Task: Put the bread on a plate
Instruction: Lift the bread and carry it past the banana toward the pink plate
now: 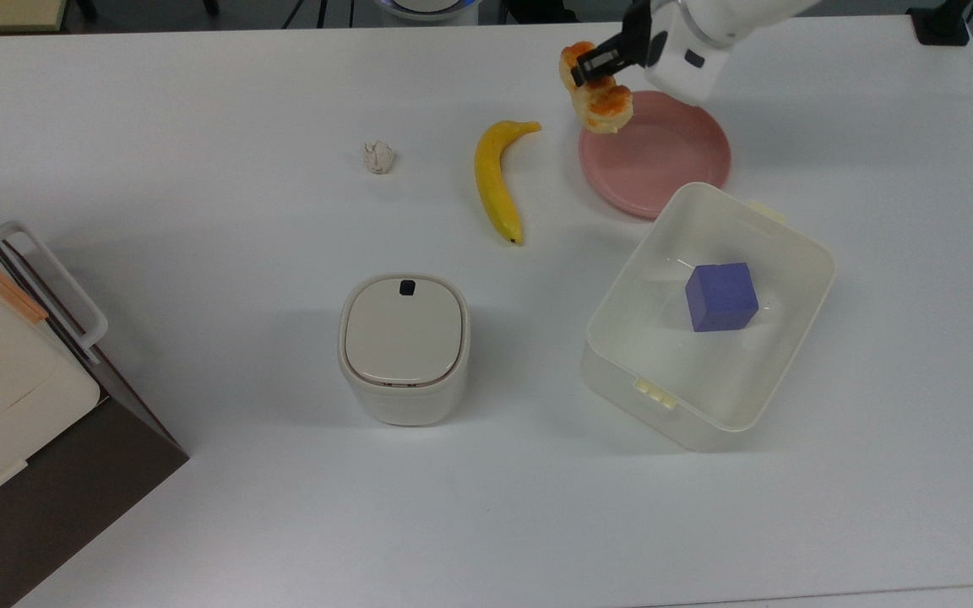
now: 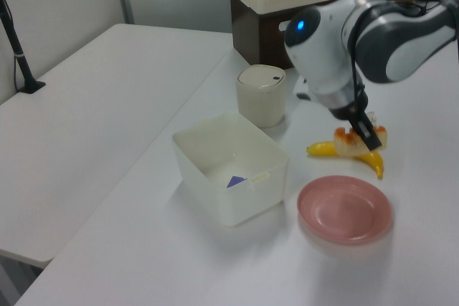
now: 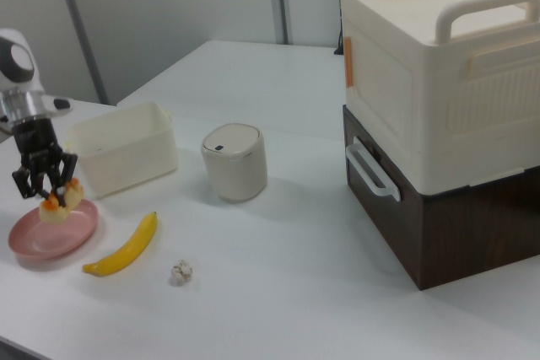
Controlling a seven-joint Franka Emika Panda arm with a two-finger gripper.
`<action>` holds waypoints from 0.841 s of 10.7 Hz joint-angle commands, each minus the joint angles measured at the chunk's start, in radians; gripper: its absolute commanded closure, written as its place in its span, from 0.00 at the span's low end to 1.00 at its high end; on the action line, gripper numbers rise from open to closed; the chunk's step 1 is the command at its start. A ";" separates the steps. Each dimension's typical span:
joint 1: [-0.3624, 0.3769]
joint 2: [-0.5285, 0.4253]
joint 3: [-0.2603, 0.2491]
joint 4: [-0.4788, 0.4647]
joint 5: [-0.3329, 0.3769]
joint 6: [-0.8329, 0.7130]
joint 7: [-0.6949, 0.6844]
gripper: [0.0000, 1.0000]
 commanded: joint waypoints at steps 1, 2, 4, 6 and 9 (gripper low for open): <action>0.028 0.078 -0.014 0.002 0.002 -0.019 0.056 1.00; 0.029 0.080 -0.014 0.002 -0.001 -0.024 0.062 0.67; 0.028 0.077 -0.014 0.010 -0.012 -0.025 0.100 0.00; 0.031 0.075 -0.014 0.011 -0.016 -0.025 0.103 0.00; 0.032 0.072 -0.012 0.011 -0.016 -0.025 0.103 0.00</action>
